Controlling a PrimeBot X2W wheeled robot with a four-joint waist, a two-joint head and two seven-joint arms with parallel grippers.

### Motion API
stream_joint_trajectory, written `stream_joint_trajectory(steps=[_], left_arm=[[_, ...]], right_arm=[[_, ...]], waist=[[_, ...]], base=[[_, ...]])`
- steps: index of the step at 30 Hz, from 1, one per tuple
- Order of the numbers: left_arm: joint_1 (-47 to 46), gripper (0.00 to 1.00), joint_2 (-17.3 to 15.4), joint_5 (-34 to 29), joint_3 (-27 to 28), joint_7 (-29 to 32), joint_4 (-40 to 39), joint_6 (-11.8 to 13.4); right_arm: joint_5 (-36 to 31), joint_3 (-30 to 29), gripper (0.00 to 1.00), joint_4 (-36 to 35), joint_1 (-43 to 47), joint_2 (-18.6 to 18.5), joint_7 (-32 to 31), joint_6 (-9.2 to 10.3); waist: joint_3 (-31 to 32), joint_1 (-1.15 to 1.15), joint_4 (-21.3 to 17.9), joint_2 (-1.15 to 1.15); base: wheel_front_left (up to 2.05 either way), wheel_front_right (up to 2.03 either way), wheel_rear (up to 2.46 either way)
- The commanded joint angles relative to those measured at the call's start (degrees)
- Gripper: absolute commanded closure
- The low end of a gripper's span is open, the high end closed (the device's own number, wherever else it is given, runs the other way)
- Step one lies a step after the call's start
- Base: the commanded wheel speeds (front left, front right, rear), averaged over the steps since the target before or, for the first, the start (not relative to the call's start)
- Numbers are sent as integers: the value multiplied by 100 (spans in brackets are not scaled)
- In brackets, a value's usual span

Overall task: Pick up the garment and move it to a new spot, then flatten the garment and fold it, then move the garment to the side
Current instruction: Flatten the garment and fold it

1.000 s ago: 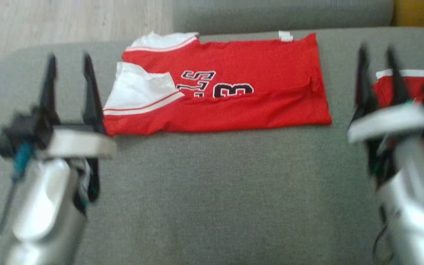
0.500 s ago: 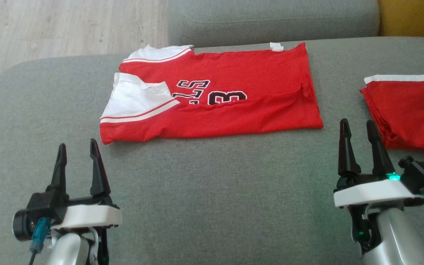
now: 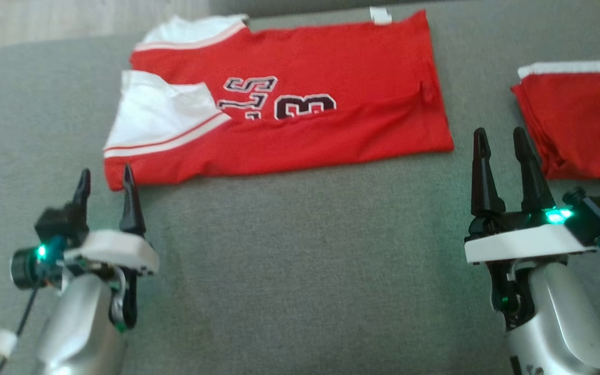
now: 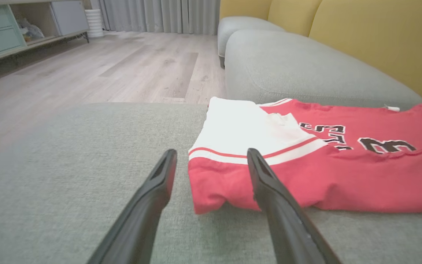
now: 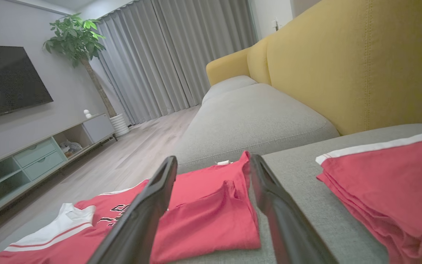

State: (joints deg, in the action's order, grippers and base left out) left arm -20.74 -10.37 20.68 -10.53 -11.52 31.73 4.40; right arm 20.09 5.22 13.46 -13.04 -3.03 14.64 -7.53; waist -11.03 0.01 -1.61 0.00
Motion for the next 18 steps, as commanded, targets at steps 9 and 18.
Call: stream_joint_trajectory(steps=[9, 18], left_arm=[[-967, 0, -375, 26, 188, 433, 1037, -20], [-1202, 0, -398, 74, 81, 958, 1794, 7]], right_arm=[[26, 212, 0, -304, -271, 14, 36, 4], [51, 148, 0, -405, -326, 15, 36, 4]], waist=[[-523, -1, -313, 0], [-647, -1, -400, 0]], base=[[0, 0, 0], [0, 0, 0]])
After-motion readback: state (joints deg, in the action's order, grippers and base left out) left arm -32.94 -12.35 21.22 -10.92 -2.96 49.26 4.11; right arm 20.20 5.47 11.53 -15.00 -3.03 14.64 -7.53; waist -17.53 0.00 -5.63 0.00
